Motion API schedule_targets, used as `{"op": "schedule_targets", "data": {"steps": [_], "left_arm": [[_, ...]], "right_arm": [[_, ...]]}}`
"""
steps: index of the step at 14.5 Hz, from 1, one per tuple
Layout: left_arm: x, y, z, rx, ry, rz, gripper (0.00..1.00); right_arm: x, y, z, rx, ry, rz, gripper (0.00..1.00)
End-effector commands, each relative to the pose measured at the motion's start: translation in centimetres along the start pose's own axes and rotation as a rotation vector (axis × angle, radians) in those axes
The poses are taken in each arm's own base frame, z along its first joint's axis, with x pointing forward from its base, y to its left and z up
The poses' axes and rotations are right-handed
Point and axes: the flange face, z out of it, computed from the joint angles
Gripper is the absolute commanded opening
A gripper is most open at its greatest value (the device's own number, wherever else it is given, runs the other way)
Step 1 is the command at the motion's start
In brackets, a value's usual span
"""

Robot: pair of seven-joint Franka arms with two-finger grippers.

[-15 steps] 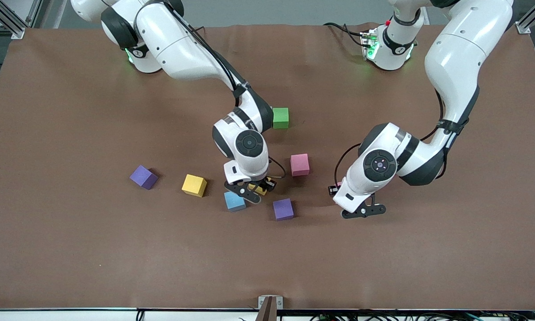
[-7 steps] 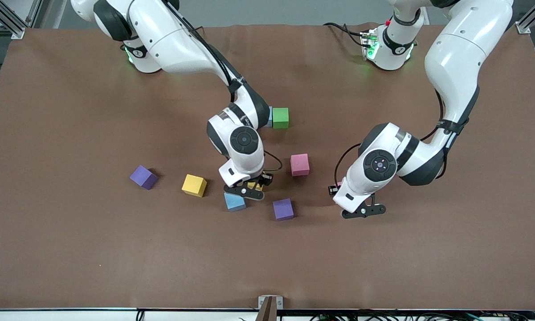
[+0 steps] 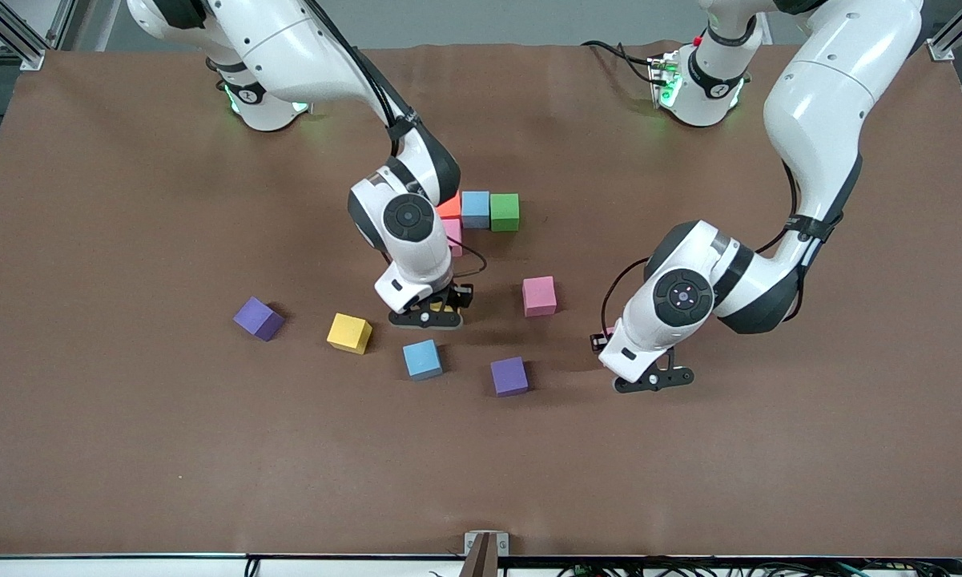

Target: Arrange 11 blocks into digit 3

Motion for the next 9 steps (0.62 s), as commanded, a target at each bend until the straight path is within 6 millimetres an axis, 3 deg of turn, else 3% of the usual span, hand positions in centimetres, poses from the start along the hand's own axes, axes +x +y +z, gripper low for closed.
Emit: {"op": "schedule_targets", "data": {"steps": [1, 9], "left_arm": [[-0.3, -0.2, -0.8, 0.001, -0.013, -0.011, 0.55], [-0.3, -0.2, -0.8, 0.002, -0.012, -0.011, 0.55]], "right_arm": [[-1.9, 1.2, -1.0, 0.003, -0.009, -0.04, 0.0], [-4.8, 0.5, 0.0, 0.02, -0.05, -0.043, 0.01]]}}
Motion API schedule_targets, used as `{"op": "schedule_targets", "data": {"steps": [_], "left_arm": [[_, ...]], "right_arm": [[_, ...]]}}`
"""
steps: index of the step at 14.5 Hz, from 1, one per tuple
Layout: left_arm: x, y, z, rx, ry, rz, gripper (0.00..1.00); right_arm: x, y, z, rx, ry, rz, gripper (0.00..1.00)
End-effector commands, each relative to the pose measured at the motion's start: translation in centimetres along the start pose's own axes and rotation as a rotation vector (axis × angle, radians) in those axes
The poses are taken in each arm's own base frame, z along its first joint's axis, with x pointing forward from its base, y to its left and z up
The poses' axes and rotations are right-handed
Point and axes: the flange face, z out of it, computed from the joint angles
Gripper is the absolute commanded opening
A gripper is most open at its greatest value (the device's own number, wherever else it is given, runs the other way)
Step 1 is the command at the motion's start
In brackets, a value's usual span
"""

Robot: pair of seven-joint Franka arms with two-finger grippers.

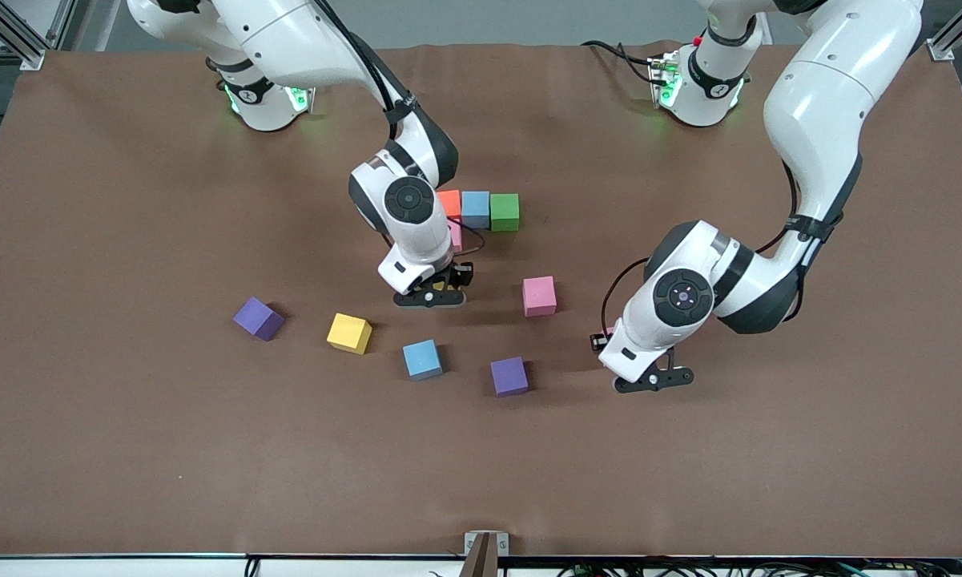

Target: Arrange 11 blocks into digit 3

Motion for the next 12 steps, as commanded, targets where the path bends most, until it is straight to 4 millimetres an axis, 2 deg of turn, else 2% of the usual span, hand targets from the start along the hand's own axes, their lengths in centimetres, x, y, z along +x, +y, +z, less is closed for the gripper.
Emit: {"op": "schedule_targets", "data": {"steps": [1, 6, 12], "left_arm": [[-0.3, -0.2, -0.8, 0.002, -0.012, -0.011, 0.55], [-0.3, -0.2, -0.8, 0.002, -0.012, -0.011, 0.55], [-0.4, 0.0, -0.9, 0.002, -0.011, -0.011, 0.55]], "right_arm": [[-1.8, 0.7, -0.3, 0.012, -0.017, -0.005, 0.01], [-3.4, 1.1, 0.5, 0.04, 0.017, -0.009, 0.01], [-3.7, 0.8, 0.5, 0.037, 0.013, -0.006, 0.01]]}}
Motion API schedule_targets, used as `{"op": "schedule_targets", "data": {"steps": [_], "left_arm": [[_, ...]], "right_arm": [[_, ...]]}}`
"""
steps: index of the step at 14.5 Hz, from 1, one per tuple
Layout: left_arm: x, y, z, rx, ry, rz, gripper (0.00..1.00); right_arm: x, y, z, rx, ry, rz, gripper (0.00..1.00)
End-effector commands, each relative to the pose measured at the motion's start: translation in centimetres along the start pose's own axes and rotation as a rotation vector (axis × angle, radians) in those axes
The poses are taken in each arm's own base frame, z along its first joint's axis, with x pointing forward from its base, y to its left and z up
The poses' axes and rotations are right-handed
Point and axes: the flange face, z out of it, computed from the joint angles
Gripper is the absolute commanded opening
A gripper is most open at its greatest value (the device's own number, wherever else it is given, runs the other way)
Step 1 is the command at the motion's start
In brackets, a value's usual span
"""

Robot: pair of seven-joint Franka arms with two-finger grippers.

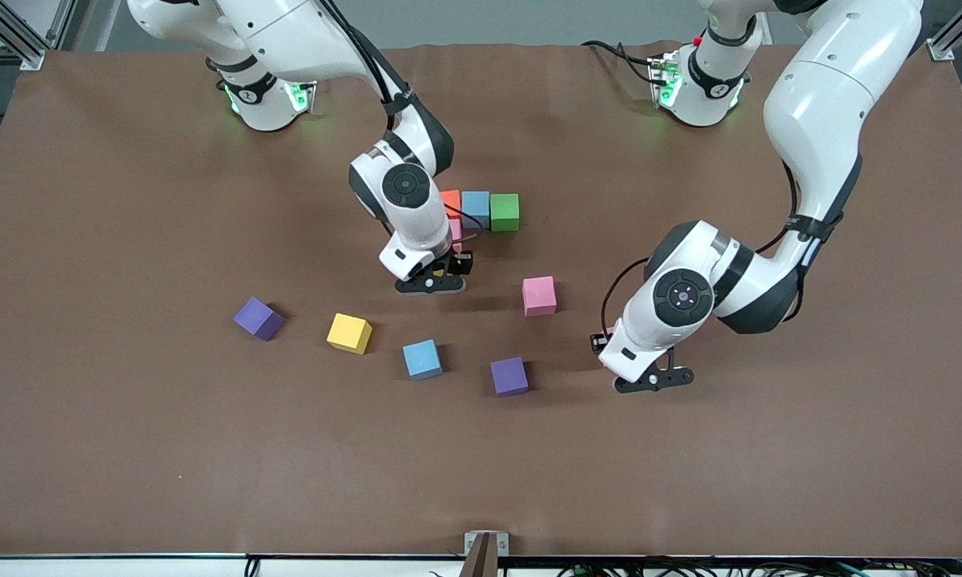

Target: Arrange 11 blocks into digit 3

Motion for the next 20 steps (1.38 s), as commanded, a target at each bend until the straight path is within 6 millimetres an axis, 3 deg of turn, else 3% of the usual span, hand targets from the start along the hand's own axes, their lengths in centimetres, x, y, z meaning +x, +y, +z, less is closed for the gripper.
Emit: {"op": "schedule_targets", "data": {"steps": [1, 7, 13, 20], "left_arm": [[-0.4, 0.0, -1.0, 0.003, -0.008, -0.012, 0.55], [-0.4, 0.0, -1.2, 0.001, -0.005, -0.011, 0.55], [-0.3, 0.0, -2.7, 0.0, 0.019, -0.016, 0.56], [-0.6, 0.4, -3.3, 0.0, 0.033, -0.184, 0.55]], "right_arm": [[-1.1, 0.5, -0.8, 0.006, -0.008, 0.01, 0.01], [-1.6, 0.0, -0.6, 0.002, -0.015, 0.008, 0.01], [-1.9, -0.3, -0.6, 0.002, -0.017, 0.013, 0.01], [-2.1, -0.1, -0.5, -0.012, -0.033, 0.012, 0.01]]}}
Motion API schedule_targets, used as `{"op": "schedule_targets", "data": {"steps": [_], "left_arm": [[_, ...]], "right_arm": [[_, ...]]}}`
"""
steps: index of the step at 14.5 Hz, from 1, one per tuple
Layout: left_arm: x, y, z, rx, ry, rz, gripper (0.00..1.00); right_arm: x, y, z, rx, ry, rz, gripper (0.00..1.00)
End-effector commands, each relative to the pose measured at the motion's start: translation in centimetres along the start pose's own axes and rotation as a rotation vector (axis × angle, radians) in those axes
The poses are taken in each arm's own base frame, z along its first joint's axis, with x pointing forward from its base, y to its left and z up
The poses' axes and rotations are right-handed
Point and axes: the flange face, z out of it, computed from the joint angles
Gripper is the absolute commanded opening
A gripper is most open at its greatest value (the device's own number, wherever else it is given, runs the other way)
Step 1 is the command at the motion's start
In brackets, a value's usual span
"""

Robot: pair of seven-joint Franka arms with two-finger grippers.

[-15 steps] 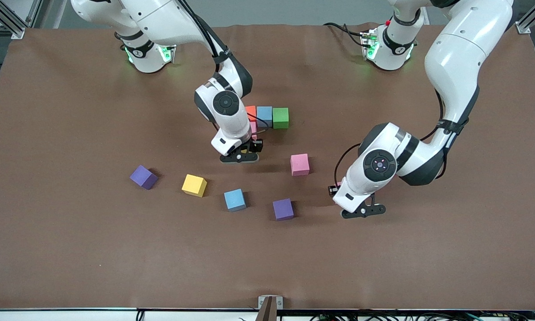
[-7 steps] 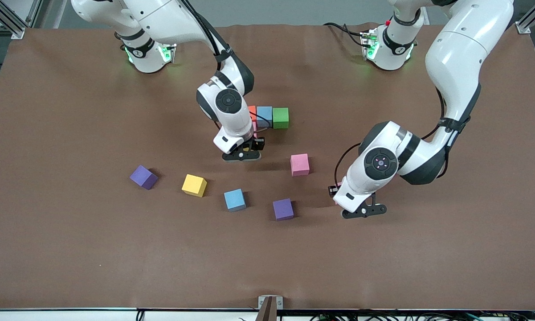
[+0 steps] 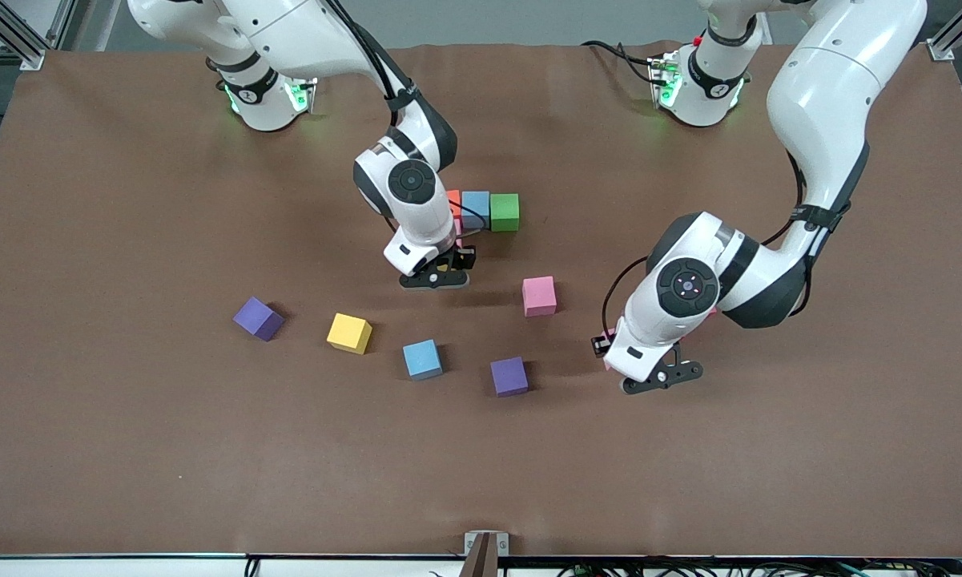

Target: Arrange 11 blocks into digit 3

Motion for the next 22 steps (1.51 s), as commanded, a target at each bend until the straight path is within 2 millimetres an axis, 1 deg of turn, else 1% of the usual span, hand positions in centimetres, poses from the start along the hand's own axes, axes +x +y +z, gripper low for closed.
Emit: {"op": "schedule_targets", "data": {"steps": [1, 6, 9, 11, 16, 18, 20, 22], "left_arm": [[-0.7, 0.2, -1.0, 0.012, -0.001, -0.078, 0.55], [-1.2, 0.9, -1.0, 0.008, -0.006, -0.228, 0.56], [-1.3, 0.9, -1.0, 0.007, -0.007, -0.378, 0.56], [-1.8, 1.5, -1.1, 0.003, -0.011, -0.463, 0.56], [-2.0, 1.8, -1.2, 0.002, -0.013, -0.743, 0.56], [-2.3, 2.1, -1.3, -0.003, -0.015, -0.829, 0.56], [-2.3, 2.3, -1.2, -0.012, -0.015, -0.945, 0.56], [-2.8, 2.9, -1.2, -0.013, -0.007, -1.013, 0.56]], "right_arm": [[-1.1, 0.5, -0.7, -0.003, -0.017, 0.018, 0.01], [-1.2, 0.4, -0.7, -0.004, -0.018, 0.018, 0.01], [-1.2, 0.4, -0.7, -0.006, -0.021, 0.018, 0.02], [-1.3, 0.3, -0.7, -0.005, -0.021, 0.016, 0.02], [-1.3, 0.3, -0.6, -0.007, -0.022, 0.015, 0.03], [-1.3, 0.3, -0.6, -0.006, -0.022, 0.017, 0.04], [-1.2, 0.4, -0.6, -0.007, -0.022, 0.019, 0.05], [-1.3, 0.3, -0.6, -0.006, -0.022, 0.024, 0.07]]}}
